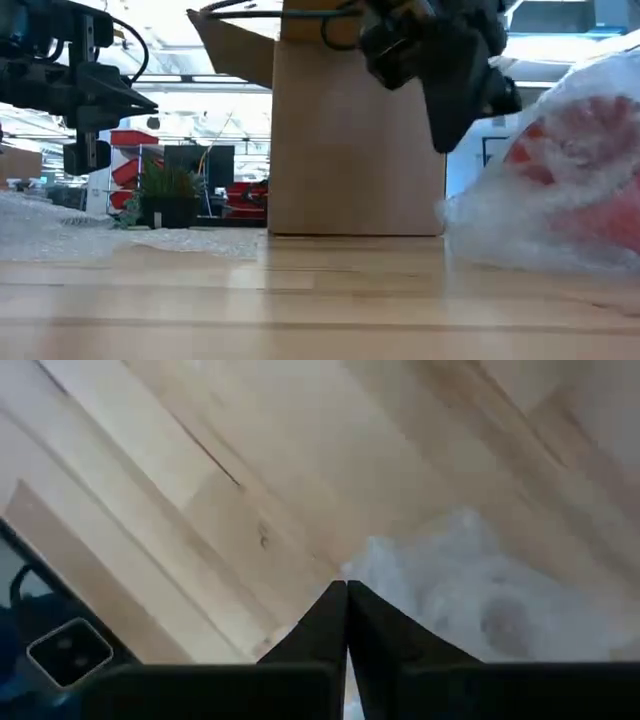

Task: Wrap mug
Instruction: Wrap the red mug with bubble wrap

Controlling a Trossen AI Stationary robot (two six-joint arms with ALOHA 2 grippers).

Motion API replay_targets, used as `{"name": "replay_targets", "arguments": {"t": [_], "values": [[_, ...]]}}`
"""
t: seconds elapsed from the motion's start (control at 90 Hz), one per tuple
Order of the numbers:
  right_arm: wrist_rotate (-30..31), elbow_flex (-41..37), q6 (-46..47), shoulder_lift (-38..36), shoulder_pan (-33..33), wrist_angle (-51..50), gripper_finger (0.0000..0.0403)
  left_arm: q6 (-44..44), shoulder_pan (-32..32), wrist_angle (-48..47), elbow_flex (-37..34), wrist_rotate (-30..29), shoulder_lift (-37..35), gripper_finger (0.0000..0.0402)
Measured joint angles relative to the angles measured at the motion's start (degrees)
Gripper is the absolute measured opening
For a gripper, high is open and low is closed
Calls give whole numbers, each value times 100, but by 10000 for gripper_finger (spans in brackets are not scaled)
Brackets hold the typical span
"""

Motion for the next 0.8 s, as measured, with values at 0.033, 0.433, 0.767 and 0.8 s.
{"name": "replay_targets", "arguments": {"t": [0.033,0.433,0.767,0.8], "values": [[10,-15,-1,0,0,-43,0,2,0,-2,0,0,0,0],[94,271,-1179,-1008,130,25,0,20,-1,-2,0,2,0,0],[-922,805,-3803,-1262,67,-619,79,280,-1,-2,0,0,0,0],[-1058,832,-3928,-1183,21,-741,98,280,-1,-2,0,0,0,0]]}}
